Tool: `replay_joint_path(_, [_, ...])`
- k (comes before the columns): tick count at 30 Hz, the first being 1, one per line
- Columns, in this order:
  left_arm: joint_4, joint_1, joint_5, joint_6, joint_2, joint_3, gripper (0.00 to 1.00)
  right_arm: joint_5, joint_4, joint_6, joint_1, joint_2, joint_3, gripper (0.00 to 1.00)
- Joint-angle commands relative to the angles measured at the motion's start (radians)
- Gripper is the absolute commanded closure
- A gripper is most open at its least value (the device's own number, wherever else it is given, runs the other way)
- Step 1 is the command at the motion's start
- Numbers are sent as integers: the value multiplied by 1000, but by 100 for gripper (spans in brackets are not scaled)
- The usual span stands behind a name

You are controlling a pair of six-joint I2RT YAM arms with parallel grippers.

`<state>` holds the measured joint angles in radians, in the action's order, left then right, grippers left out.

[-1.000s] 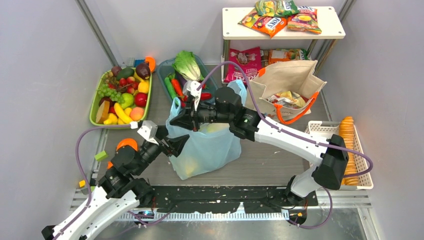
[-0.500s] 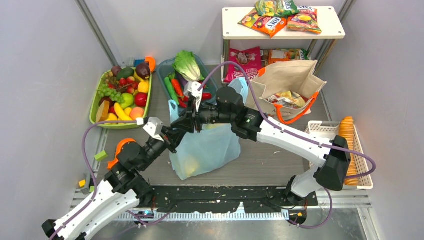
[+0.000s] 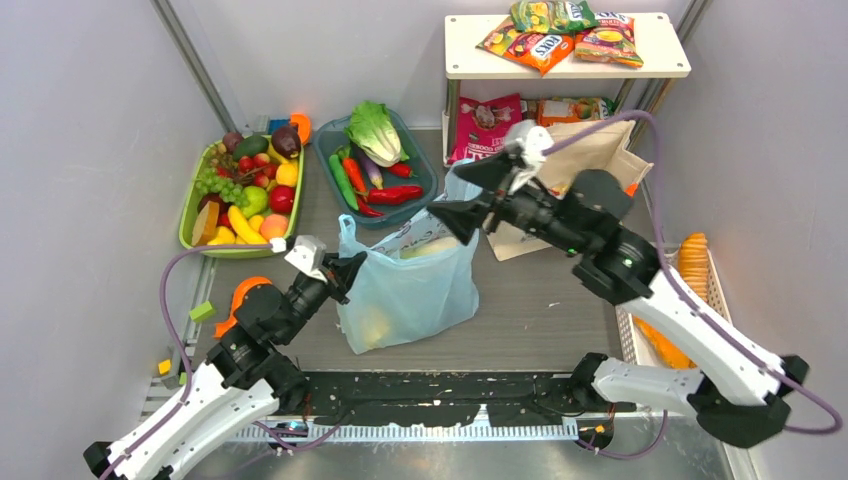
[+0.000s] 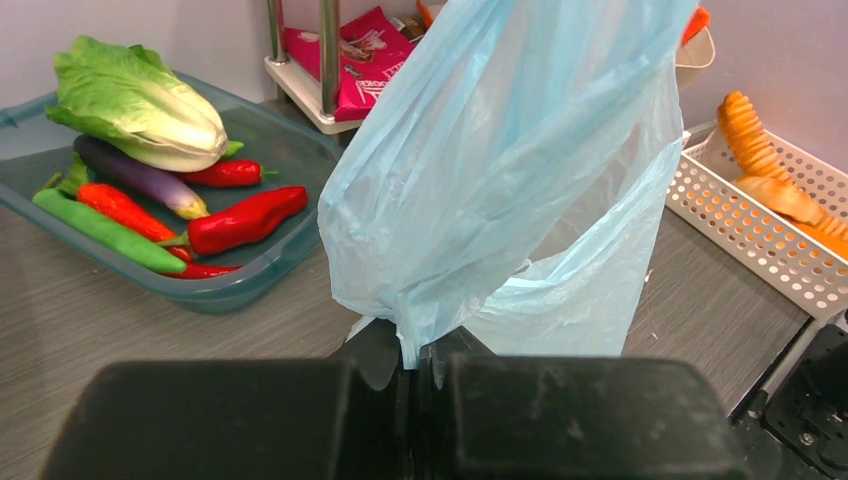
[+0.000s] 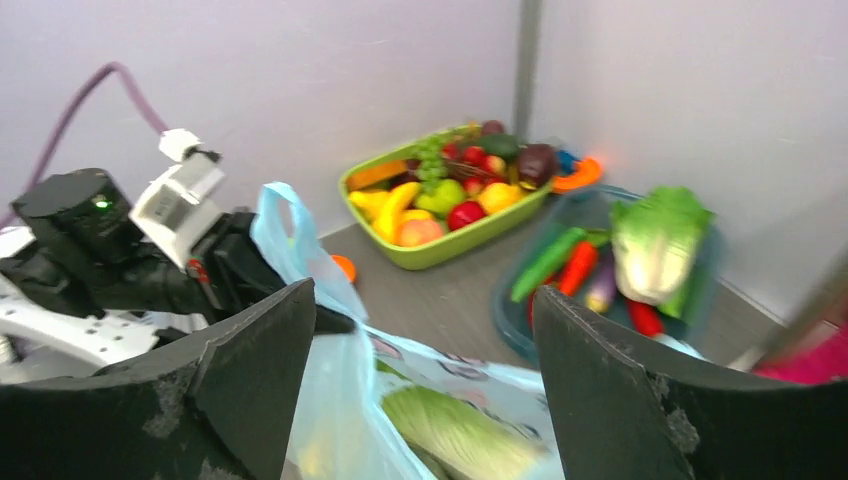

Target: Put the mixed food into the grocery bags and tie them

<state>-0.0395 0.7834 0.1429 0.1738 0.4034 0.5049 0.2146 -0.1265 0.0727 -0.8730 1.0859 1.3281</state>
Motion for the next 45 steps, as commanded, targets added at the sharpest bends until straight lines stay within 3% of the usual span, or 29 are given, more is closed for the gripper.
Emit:
replay_joint_path(1, [16,1,53,-23,-9,55,100,-84,-135,-33,97,-114,-67,13])
replay_joint_path(7, [-47,1,165,-66,26,95,100,62,-206,-66,269,-240,-233,13])
replay_joint_path(14, [-81,-10,244,-153,92,158,100,234,-37,-85,335,-244,-440,11])
replay_joint_path(19, [-80,-48,250,-171,146,180,100,341,111,-73,347,-134,-461,10])
replay_joint_path(28, [-65,-177,193,-143,257,211,100,361,288,0,385,54,-417,6])
replay_joint_path(34, [-29,-241,154,-133,348,239,100,478,488,184,488,242,-363,1])
replay_joint_path(38, [10,-272,117,-125,386,237,100,553,585,311,546,390,-287,4])
replay_joint_path(45, [30,-307,86,-133,430,246,100,684,785,486,557,590,-204,5])
